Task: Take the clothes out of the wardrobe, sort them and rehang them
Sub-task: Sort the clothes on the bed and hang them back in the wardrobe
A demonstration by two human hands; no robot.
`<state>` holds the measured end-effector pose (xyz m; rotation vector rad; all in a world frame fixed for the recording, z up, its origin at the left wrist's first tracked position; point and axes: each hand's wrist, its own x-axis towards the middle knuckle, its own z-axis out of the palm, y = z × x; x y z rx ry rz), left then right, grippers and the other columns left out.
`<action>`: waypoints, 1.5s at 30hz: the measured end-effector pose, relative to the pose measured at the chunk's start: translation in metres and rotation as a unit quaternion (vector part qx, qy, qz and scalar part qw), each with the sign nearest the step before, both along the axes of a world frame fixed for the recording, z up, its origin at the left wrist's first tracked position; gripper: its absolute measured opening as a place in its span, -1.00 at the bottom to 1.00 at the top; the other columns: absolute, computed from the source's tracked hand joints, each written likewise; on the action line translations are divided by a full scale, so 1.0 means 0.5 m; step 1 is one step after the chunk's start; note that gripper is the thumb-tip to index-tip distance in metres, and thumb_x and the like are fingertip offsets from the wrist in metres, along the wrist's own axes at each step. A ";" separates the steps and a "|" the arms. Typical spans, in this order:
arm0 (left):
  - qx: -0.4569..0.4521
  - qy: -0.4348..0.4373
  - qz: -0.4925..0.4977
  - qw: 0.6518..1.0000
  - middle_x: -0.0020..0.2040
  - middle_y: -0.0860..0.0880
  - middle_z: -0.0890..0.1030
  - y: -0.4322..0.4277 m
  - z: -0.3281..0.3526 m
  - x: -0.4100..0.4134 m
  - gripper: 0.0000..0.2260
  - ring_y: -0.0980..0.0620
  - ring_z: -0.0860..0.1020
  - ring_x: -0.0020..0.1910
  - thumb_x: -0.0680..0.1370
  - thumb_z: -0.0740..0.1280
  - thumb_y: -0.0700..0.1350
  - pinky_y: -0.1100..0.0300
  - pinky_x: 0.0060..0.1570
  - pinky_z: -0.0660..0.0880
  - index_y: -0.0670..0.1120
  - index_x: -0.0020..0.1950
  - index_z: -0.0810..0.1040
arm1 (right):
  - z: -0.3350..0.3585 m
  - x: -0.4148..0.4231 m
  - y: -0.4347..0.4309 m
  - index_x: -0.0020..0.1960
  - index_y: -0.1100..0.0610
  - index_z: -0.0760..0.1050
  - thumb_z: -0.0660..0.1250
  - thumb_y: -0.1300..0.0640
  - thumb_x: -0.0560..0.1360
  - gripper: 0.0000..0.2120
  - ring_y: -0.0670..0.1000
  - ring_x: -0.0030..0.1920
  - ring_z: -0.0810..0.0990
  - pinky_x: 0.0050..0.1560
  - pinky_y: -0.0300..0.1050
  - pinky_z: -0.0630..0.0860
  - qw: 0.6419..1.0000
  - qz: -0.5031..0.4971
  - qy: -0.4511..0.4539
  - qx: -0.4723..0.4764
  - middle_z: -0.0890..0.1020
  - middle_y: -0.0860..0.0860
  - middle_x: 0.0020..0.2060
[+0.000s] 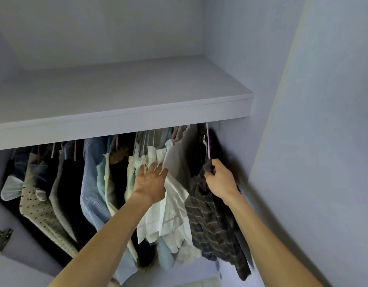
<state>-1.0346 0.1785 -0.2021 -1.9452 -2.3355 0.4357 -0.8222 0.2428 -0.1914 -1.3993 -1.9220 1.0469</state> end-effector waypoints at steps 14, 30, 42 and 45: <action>0.011 -0.103 -0.011 0.995 0.64 -0.02 0.00 -0.029 0.012 0.034 -0.44 -0.06 0.05 0.60 0.65 0.17 0.01 -0.14 0.55 0.04 0.00 0.62 0.08 | -0.007 -0.137 0.153 0.27 0.13 0.38 0.18 0.26 0.55 -0.71 0.18 0.02 0.58 0.05 0.00 0.55 0.998 0.013 -0.061 0.008 0.58 0.11 0.01; 0.029 -0.192 -0.028 0.981 0.64 -0.01 -0.02 -0.005 -0.033 0.091 -0.36 -0.06 0.09 0.58 0.63 0.20 -0.04 -0.08 0.55 0.08 -0.01 0.64 -0.03 | -0.133 -0.087 0.115 0.59 -0.05 -0.33 -0.04 -0.04 0.69 -0.39 0.24 0.06 0.60 0.00 0.08 0.53 0.966 0.031 -0.250 0.063 0.44 0.23 0.31; -0.001 -0.271 0.083 0.959 0.61 0.05 0.15 -0.150 -0.144 0.082 -0.55 0.05 0.09 0.58 0.66 0.15 0.02 0.06 0.55 0.07 0.11 0.56 0.25 | -0.242 -0.009 -0.011 0.51 0.20 0.18 0.16 0.00 0.62 -0.46 0.23 0.27 0.49 0.24 0.11 0.49 0.983 0.014 -0.177 -0.053 0.47 0.20 0.33; -0.009 -0.293 0.122 0.948 0.59 0.05 0.19 -0.244 -0.164 0.085 -0.57 0.01 0.14 0.57 0.66 0.16 0.02 0.08 0.53 0.11 0.11 0.55 0.28 | -0.254 0.039 -0.106 0.54 0.17 0.20 0.17 0.06 0.62 -0.49 0.18 0.41 0.37 0.38 0.05 0.37 0.976 0.066 -0.208 -0.026 0.38 0.14 0.43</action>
